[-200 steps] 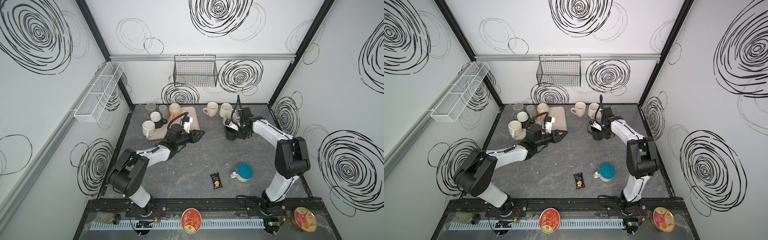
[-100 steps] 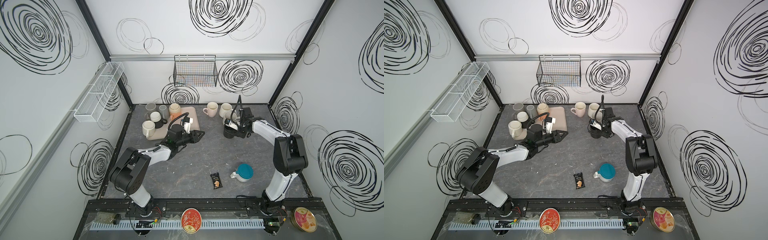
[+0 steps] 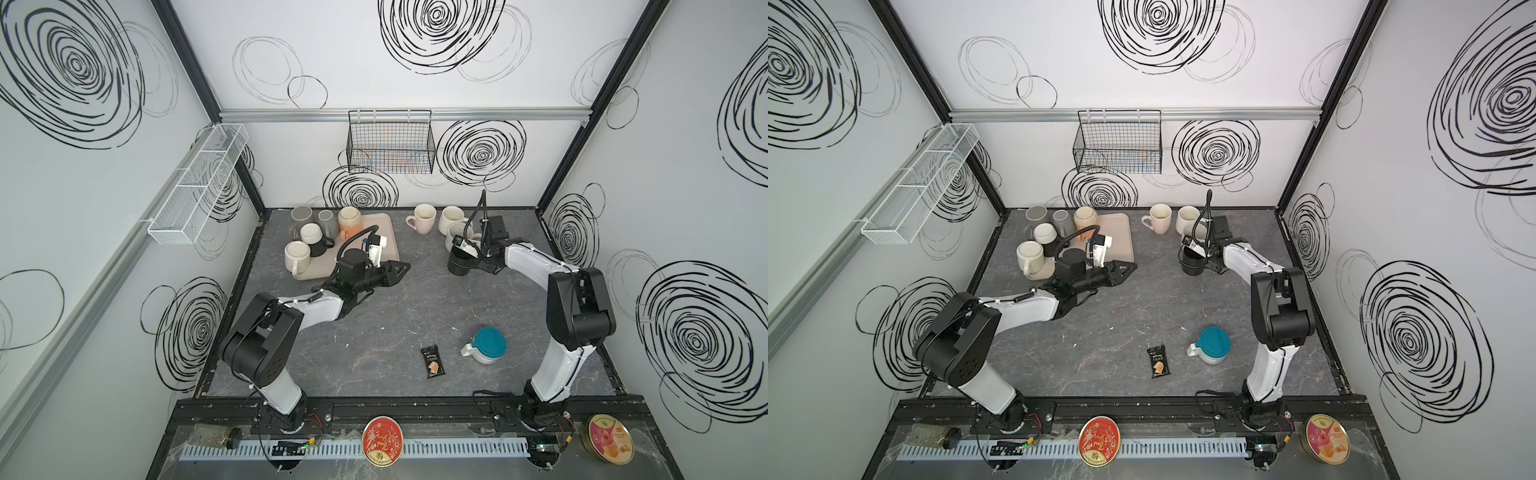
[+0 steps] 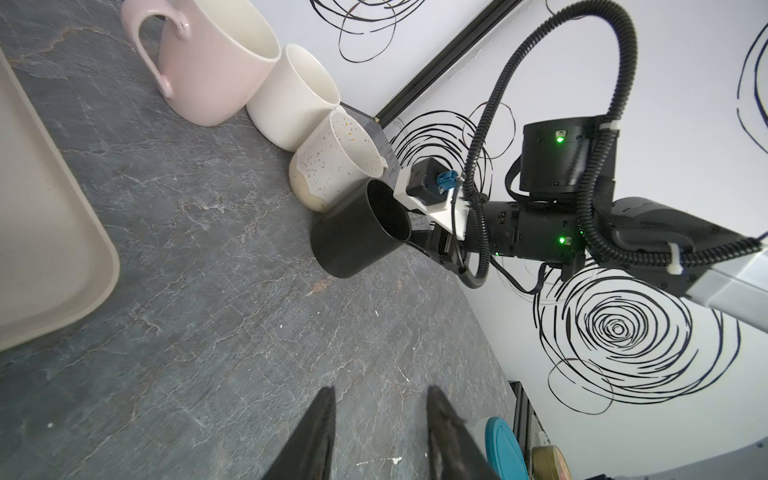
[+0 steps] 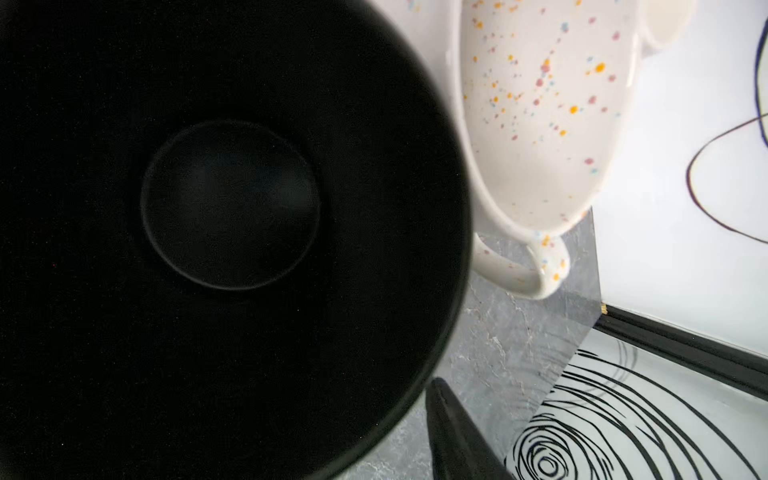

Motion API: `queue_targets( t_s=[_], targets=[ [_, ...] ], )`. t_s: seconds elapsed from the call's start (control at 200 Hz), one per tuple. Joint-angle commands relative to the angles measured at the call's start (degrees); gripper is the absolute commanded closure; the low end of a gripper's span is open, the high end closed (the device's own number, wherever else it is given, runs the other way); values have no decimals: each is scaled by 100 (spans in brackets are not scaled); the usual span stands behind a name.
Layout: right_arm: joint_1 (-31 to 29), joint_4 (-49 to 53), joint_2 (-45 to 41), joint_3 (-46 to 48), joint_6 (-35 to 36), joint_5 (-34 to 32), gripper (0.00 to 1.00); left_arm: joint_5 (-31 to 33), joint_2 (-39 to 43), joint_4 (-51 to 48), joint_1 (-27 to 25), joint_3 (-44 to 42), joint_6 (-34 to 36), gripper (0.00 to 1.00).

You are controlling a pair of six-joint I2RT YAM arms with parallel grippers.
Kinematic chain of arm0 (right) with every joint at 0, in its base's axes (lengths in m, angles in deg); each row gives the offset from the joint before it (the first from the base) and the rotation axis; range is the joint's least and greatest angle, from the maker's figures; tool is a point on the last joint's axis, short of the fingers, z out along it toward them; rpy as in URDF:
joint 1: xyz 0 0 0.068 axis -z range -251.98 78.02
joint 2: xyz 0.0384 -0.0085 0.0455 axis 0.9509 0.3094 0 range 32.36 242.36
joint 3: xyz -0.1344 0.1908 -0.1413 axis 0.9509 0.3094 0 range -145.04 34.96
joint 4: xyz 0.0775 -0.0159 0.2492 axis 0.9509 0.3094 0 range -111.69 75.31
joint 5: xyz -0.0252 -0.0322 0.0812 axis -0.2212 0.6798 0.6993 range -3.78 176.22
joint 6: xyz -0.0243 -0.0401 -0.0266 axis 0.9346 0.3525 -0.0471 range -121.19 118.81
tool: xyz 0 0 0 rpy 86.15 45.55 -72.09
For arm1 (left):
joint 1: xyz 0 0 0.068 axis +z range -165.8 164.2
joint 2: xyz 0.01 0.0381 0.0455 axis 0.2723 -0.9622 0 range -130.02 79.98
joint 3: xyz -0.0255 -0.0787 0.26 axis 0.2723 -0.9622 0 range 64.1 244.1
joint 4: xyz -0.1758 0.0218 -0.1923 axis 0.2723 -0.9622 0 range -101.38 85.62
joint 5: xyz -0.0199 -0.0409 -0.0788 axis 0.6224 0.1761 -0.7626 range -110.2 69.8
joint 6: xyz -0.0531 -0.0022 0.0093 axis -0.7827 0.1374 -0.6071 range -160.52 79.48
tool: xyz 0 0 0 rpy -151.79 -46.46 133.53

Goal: Turn the mug right side up
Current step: 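Lower the black mug onto the table and open the right gripper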

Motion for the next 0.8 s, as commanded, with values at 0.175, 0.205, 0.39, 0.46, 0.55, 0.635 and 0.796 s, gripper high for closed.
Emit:
queue_targets(
  t_s=[0.175,0.205,0.39,0.46,0.55,0.635,0.796],
  targets=[
    [144,-564,-113,9,104,-479,54,0,-89,320,-55,128,21,60],
    [145,-584,-79,-21,77,-510,54,0,-76,321,-55,115,28,60],
    [129,-432,-2,-204,-136,-274,55,35,41,92,-55,119,150,60],
    [93,-393,-81,-187,-202,-228,55,40,99,-59,-48,175,233,59],
    [53,-363,-270,-50,-254,-151,55,53,185,-361,-7,286,411,59],
    [63,-376,-461,157,-328,-79,55,119,286,-750,79,416,644,58],
    [77,-332,-817,492,-570,-109,55,355,559,-1596,355,620,1019,54]
  ],
)
